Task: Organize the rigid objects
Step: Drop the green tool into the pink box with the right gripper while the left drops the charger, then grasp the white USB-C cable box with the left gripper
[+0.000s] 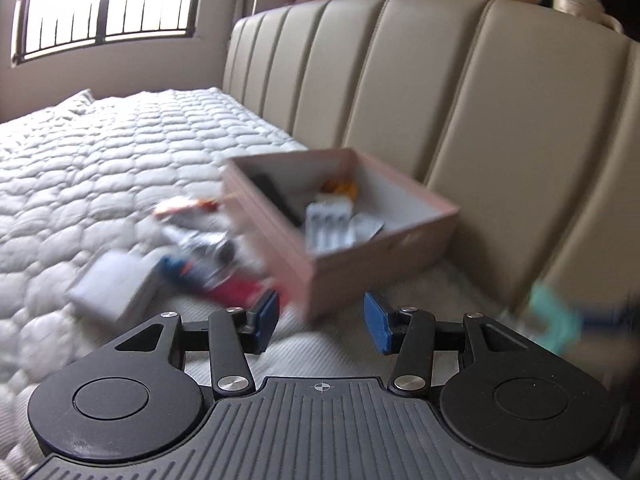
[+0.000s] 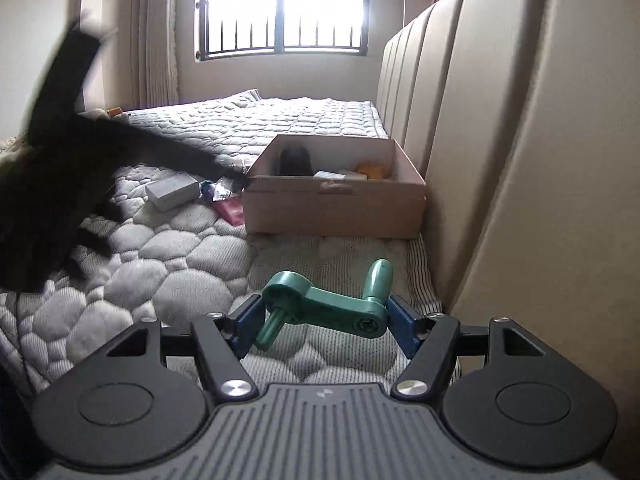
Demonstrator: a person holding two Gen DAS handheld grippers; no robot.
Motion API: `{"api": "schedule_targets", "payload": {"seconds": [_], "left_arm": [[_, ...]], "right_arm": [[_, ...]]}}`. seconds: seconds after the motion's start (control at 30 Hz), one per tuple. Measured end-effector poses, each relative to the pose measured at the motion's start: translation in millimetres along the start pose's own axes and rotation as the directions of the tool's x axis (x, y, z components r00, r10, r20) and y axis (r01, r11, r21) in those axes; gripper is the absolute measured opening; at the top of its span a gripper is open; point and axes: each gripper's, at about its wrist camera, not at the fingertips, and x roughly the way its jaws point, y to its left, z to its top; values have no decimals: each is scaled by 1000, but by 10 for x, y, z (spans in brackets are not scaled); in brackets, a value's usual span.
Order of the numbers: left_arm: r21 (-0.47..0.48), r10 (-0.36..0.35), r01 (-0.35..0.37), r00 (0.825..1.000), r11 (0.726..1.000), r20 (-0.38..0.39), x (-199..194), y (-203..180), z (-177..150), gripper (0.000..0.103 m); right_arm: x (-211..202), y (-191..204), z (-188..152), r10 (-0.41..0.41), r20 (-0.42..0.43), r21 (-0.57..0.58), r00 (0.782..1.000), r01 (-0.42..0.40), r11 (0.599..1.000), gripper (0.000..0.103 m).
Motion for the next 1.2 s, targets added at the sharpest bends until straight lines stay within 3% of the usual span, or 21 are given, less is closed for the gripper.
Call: {"api": "schedule_targets", "payload": {"seconds": [0.07, 0.13, 0.2, 0.27, 0.33, 0.4, 0.47, 0.6, 0.7, 0.83, 0.97, 1.13, 1.2], "left_arm": [[-16, 11, -11, 999, 1000, 33, -85, 166, -147, 51], [-96, -3, 8, 999, 995, 54, -97, 372, -246, 51], [-194, -31, 39, 999, 980, 44, -59, 537, -297, 51], [-228, -59, 65, 998, 971, 34, -51, 609, -303, 51], [-231, -34, 40, 999, 972, 29, -83, 662, -308, 51], [-228, 15, -6, 999, 974, 36, -139, 733, -315, 51], [-235, 85, -70, 995, 969, 53, -206, 830, -307, 51], [-296, 195, -164, 978, 941, 79, -280, 1055, -262, 51], [-304, 188, -158, 980, 940, 73, -289, 1146, -212, 51], [-217, 229, -215, 973, 952, 39, -162, 1107, -82, 51], [-122, 296, -294, 955, 948, -3, 70, 980, 25, 51], [43, 256, -254, 965, 966, -57, 337, 883, 149, 54], [102, 289, -281, 954, 954, -74, 427, 856, 155, 54]], "right_arm": [[7, 1, 204, -15, 17, 1, 1000, 15, 1000, 67], [48, 2, 506, -33, 50, 4, 998, 33, 999, 67], [150, 15, 863, -45, 75, 21, 996, 44, 999, 67], [298, 37, 1227, -72, 107, 33, 992, 69, 997, 67], [497, 81, 1531, -92, 137, 22, 986, 90, 996, 70], [724, 124, 1739, -112, 122, 11, 986, 112, 994, 85], [864, 146, 1806, -115, 114, 47, 987, 110, 993, 85], [905, 187, 1504, -26, 95, 88, 995, 18, 996, 85], [864, 258, 980, -12, 76, 80, 997, 6, 997, 85], [816, 229, 443, -12, 66, 113, 998, 5, 994, 85], [795, 128, 210, 45, 74, 179, 996, -57, 982, 85], [843, 94, 88, 66, 82, 170, 994, -79, 982, 85], [875, 69, 40, 77, 74, 177, 994, -89, 980, 85]]}}
